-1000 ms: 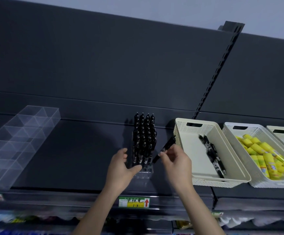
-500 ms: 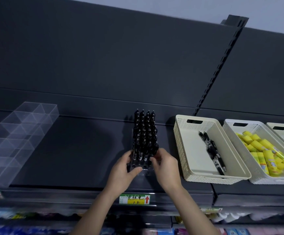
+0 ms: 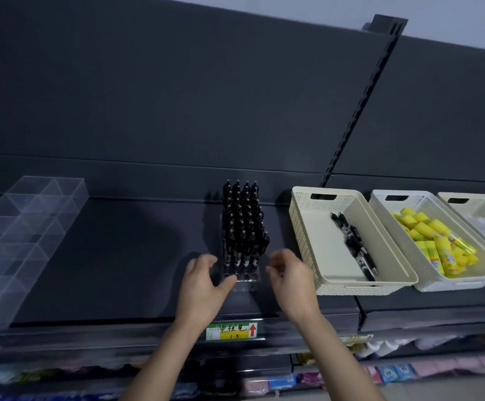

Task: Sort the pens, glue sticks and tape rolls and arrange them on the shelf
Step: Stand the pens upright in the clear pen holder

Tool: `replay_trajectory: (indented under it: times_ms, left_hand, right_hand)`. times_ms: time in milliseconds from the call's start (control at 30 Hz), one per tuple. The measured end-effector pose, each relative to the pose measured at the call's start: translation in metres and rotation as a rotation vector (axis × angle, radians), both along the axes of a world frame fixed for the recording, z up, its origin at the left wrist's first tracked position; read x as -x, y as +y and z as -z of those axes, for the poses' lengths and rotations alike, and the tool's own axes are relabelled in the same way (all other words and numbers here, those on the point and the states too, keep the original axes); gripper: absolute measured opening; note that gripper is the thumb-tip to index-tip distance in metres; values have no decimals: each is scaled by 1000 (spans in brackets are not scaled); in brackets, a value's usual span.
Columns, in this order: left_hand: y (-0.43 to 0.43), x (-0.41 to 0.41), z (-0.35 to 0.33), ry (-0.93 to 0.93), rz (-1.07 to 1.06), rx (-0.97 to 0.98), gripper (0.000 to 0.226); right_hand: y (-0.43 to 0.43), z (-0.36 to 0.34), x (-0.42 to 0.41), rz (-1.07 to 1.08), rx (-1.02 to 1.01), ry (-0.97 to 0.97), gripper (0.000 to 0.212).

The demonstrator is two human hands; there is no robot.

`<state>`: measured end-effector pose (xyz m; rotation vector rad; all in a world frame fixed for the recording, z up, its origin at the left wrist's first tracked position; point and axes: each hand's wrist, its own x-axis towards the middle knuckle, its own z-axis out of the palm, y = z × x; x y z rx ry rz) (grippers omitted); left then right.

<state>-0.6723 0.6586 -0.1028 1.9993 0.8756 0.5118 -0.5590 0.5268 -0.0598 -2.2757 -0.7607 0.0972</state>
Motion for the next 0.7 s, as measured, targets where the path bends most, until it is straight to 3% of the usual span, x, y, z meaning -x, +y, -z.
replay_trajectory:
  times_ms: [100, 267, 500, 700]
  left_hand:
    - [-7, 8, -13, -47, 10, -77, 29]
    - [-25, 4, -31, -110, 203, -111, 13]
    - [-54, -37, -54, -189, 359, -123, 19]
    - [-95, -107, -69, -199, 394, -120, 21]
  right_hand:
    - [-13, -4, -4, 53, 13, -22, 17]
    - [-33, -12, -13, 91, -10, -53, 16]
    - [-60, -26, -41, 99, -194, 29, 18]
    - [-110, -34, -113, 188, -66, -149, 16]
